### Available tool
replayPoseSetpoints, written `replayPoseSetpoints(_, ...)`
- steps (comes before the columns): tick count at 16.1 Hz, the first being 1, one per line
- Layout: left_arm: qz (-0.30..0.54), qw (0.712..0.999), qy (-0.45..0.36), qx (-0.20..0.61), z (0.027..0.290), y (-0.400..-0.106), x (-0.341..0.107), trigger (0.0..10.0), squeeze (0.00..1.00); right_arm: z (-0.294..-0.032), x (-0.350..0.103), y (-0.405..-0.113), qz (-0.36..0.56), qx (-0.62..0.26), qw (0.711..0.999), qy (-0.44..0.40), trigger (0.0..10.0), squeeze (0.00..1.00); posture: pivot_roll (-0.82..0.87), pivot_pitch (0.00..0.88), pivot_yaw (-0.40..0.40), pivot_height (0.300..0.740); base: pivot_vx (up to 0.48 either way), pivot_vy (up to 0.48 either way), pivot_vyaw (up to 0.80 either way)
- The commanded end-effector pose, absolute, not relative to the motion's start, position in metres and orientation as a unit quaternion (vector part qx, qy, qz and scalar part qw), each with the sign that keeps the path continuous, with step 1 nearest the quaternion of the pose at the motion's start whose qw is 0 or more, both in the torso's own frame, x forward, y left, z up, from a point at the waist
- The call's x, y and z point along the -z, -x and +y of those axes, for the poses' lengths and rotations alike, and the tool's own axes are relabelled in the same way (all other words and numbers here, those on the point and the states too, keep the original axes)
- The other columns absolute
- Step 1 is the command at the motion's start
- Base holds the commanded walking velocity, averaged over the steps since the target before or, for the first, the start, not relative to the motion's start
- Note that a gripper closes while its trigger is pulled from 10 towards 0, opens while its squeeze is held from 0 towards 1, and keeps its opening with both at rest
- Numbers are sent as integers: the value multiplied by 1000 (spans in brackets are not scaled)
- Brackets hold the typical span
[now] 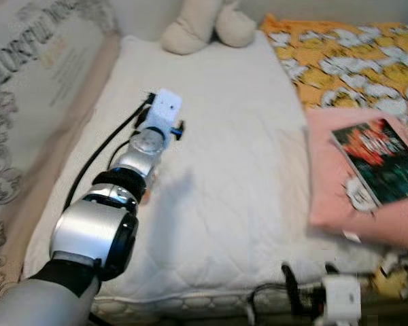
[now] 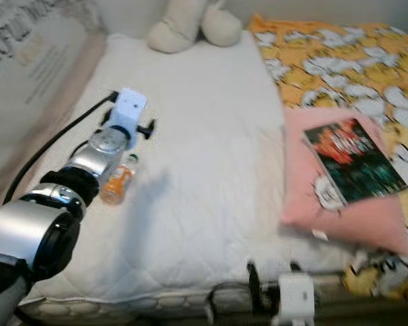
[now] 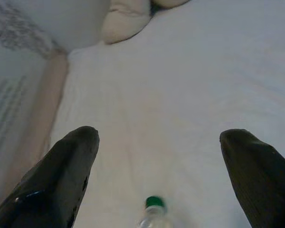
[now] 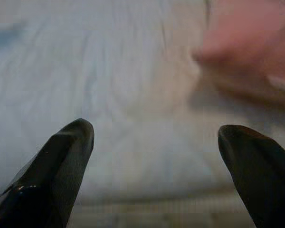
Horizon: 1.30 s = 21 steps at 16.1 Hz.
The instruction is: Clean up the room
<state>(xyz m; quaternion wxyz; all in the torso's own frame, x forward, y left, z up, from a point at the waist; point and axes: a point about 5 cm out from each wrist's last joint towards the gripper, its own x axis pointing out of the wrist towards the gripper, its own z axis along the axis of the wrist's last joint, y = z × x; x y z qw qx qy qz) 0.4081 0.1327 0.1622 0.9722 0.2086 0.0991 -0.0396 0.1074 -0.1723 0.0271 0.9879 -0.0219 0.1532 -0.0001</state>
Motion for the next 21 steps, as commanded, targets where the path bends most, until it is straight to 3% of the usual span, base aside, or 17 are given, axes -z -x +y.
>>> replayPoseSetpoints(1,124,966,-226,16,145,-406,-155,10000,0,-167,-36,-101,149,-2,989,23,10000,0,-324,130,91,740,0,0,0)
replayPoseSetpoints(6,166,944,-280,-51,188,-395,-135,10000,0,-158,-51,-53,205,-25,978,30,10000,0,-362,241,39,740,0,0,0)
replayPoseSetpoints(14,253,921,-273,-116,235,-376,-114,10000,0,-154,-50,-53,237,-43,971,14,10000,0,-330,238,19,740,0,0,0)
replayPoseSetpoints(18,315,921,-212,-91,234,-361,-85,10000,0,-157,-55,-71,214,-48,976,1,10000,0,-312,223,12,740,0,0,0)
replayPoseSetpoints(20,333,917,-204,-79,233,-356,-77,10000,0,-155,-64,-81,188,-93,978,9,10000,0,-308,220,5,740,0,0,0)
replayPoseSetpoints(21,335,916,-208,-76,233,-355,-76,5059,0,-154,-68,-86,177,-108,978,12,10000,0,-309,219,2,740,0,0,0)
